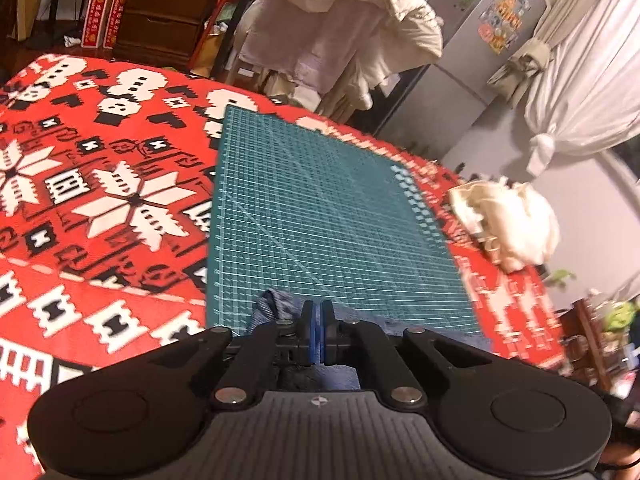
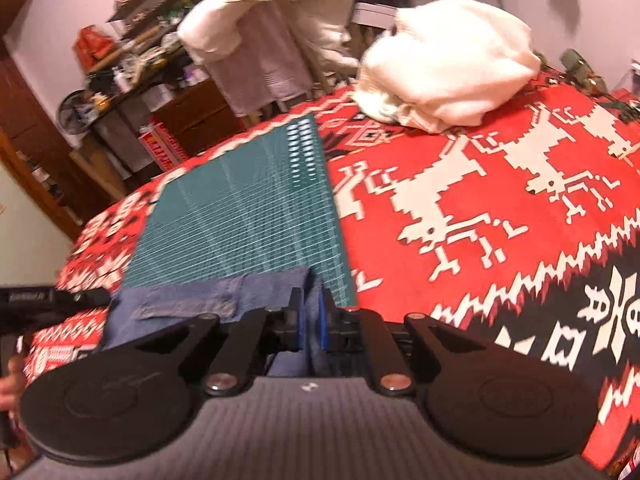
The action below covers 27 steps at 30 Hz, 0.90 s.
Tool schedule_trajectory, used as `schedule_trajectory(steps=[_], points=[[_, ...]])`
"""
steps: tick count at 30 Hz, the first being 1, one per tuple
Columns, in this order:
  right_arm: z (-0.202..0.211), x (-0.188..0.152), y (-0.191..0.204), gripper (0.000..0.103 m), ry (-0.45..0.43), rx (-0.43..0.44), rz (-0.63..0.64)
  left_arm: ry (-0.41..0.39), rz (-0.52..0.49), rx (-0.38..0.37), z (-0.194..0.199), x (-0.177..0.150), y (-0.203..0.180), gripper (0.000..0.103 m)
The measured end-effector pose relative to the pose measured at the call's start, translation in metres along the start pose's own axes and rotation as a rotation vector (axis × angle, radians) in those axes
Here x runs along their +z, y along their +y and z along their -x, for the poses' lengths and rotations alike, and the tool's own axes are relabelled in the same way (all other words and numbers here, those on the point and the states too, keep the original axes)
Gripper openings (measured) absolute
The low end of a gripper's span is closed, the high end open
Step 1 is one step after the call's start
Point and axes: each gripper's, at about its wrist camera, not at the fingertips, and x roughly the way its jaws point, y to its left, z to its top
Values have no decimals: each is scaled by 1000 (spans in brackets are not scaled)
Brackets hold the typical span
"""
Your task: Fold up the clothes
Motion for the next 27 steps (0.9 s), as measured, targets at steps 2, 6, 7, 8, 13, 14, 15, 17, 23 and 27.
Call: schedule_trajectory(steps=[2, 6, 7, 8, 13, 14, 15, 17, 23, 27], points=[[4, -5, 7, 8, 14, 22, 40, 9, -1, -36, 5, -4, -6, 1], [-5, -19, 19, 8, 60, 8, 106, 50, -35, -65, 4, -18, -20, 1], [-7, -22, 17, 8, 67, -5, 106, 62, -41, -63, 3, -21, -22, 1], [-6, -24, 15, 8, 64, -3, 101, 74, -45, -58, 0, -25, -23, 1], [4, -32, 10, 7, 70, -12, 137, 97, -29, -62, -1, -39, -22, 1], [7, -35, 12, 7, 74, -23, 160, 95, -27, -63, 1, -40, -22, 1], [9, -37, 14, 6, 78, -44, 194, 93, -26, -65, 2, -40, -23, 1], [14, -42, 20, 8, 85, -89, 264, 90, -28, -67, 5, -42, -25, 1], [26, -43, 38, 7, 50, -95, 352, 98, -44, -68, 7, -49, -31, 1], [13, -39, 51, 7, 53, -90, 398, 103, -53, -71, 7, -52, -35, 2]])
